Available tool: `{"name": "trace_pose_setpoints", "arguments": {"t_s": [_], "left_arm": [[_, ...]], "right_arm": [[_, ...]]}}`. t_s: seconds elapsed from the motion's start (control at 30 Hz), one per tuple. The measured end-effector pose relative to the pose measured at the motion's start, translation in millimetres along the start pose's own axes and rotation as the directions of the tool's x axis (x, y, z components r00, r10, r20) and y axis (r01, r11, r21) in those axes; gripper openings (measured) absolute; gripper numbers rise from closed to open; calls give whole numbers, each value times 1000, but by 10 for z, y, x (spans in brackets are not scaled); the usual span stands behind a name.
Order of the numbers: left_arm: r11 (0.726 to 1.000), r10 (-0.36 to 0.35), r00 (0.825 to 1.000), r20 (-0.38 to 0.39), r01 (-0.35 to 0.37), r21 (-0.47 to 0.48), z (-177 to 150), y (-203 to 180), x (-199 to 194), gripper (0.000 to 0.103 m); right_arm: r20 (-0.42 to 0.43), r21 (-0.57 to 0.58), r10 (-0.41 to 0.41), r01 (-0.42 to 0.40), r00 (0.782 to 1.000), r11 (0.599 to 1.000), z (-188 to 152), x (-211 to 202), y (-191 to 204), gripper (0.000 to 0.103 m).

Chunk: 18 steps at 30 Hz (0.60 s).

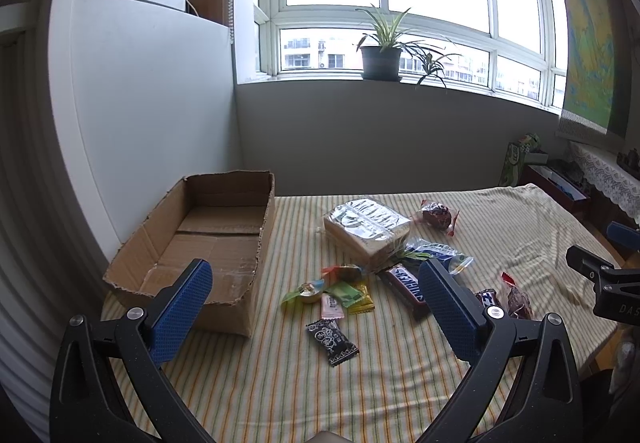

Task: Organize snacks

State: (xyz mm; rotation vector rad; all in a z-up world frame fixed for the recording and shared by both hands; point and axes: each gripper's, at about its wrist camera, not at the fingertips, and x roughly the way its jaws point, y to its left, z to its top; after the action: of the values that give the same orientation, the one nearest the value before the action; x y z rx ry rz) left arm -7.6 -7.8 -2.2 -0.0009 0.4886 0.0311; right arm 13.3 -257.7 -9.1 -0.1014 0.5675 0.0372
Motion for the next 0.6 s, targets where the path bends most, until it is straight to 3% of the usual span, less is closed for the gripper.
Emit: {"name": "trace_pose_setpoints", "arguments": {"t_s": [0.6], "left_arm": [[1000,-13,1000,-18,13,9,-14,-26,27,102]], "right_arm": [[-20,-15,15,-16,1000,1000,-37,48,-6,103]]}}
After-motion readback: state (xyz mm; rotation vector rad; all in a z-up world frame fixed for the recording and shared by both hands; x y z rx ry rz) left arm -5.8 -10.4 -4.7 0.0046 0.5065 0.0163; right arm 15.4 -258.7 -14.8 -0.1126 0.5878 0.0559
